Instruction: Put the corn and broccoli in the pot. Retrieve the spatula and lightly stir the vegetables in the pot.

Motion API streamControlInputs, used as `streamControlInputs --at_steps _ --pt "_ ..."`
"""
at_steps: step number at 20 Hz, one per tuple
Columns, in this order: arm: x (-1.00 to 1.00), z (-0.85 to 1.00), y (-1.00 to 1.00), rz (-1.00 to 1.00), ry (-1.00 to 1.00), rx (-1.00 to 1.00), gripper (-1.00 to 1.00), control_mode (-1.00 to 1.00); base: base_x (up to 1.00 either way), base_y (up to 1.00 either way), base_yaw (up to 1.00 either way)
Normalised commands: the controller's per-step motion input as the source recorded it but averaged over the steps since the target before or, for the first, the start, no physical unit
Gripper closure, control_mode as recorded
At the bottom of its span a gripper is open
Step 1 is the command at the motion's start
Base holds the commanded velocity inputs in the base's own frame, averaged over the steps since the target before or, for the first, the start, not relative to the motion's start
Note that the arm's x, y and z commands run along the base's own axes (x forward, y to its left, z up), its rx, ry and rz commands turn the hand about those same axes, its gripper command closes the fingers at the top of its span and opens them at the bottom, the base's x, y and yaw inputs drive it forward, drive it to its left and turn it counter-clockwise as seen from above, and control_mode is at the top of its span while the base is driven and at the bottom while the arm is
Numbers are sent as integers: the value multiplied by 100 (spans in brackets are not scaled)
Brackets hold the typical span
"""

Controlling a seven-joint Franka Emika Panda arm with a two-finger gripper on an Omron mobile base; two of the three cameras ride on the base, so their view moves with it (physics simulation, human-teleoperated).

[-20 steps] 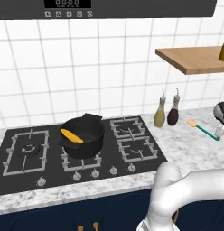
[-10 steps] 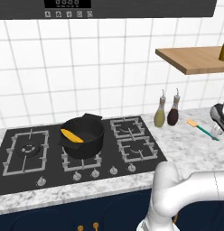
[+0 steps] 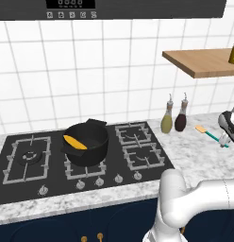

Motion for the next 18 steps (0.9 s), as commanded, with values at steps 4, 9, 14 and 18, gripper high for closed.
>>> streamControlInputs --at_steps 4,9,14,18 --pt "5 -42 0 0 0 0 -100 -100 0 0 0" --pt "-15 -68 24 0 0 0 100 -100 0 0 0" --pt "-34 -97 56 0 1 0 100 -100 0 0 0" --pt "-13 -100 13 1 13 0 100 -100 0 0 0"
